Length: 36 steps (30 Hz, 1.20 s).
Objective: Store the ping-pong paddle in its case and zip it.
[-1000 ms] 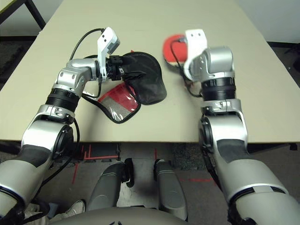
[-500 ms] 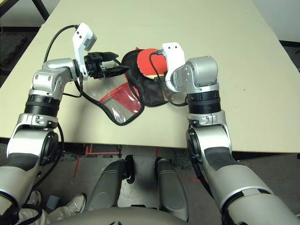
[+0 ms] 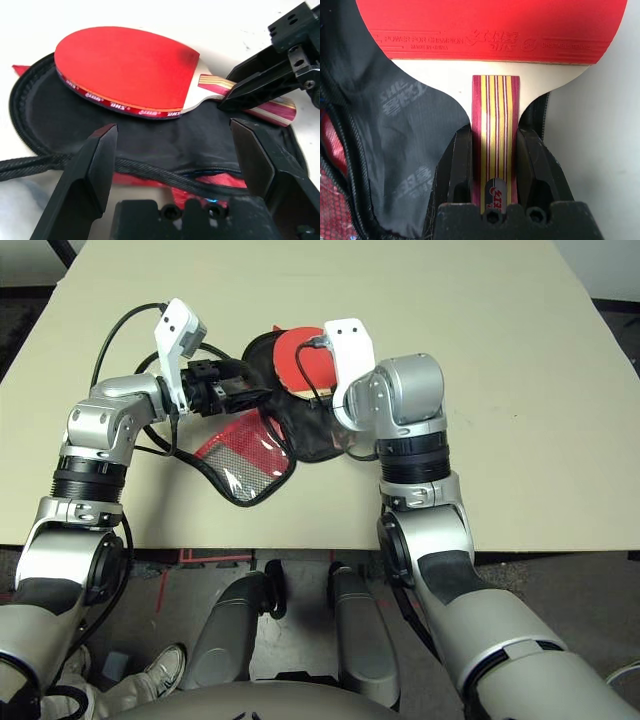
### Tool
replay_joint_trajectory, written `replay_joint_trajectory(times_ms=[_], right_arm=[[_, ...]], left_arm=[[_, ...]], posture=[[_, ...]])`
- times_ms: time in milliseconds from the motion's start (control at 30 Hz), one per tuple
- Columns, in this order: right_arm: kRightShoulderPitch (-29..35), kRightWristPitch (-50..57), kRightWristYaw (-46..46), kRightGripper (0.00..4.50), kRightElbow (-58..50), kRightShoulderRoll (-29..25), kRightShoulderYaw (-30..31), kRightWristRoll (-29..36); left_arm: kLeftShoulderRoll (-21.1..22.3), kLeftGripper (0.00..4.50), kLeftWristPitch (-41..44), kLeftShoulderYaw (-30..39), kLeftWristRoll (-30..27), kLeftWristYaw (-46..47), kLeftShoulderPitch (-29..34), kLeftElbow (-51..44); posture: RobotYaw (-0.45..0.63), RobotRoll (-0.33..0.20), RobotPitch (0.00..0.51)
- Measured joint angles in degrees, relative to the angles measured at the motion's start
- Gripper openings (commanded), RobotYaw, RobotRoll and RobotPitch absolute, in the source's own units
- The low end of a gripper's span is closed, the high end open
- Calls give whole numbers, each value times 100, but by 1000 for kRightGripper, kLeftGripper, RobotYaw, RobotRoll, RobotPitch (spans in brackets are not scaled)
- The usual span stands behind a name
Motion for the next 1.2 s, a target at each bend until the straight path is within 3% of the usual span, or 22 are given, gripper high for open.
replay_joint_trajectory(times_ms=[567,1200], right_arm=[[182,-1,124,1066,-466,-377,452,306],[-61,35,-357,1066,-982,-256,646,811]], left_arm=[[-89,4500,-252,4,-4,92,-28,221],[-204,4500,-378,-43,-167,-13,-297,72]], posture=[[-76,0,322],[-103,0,298]])
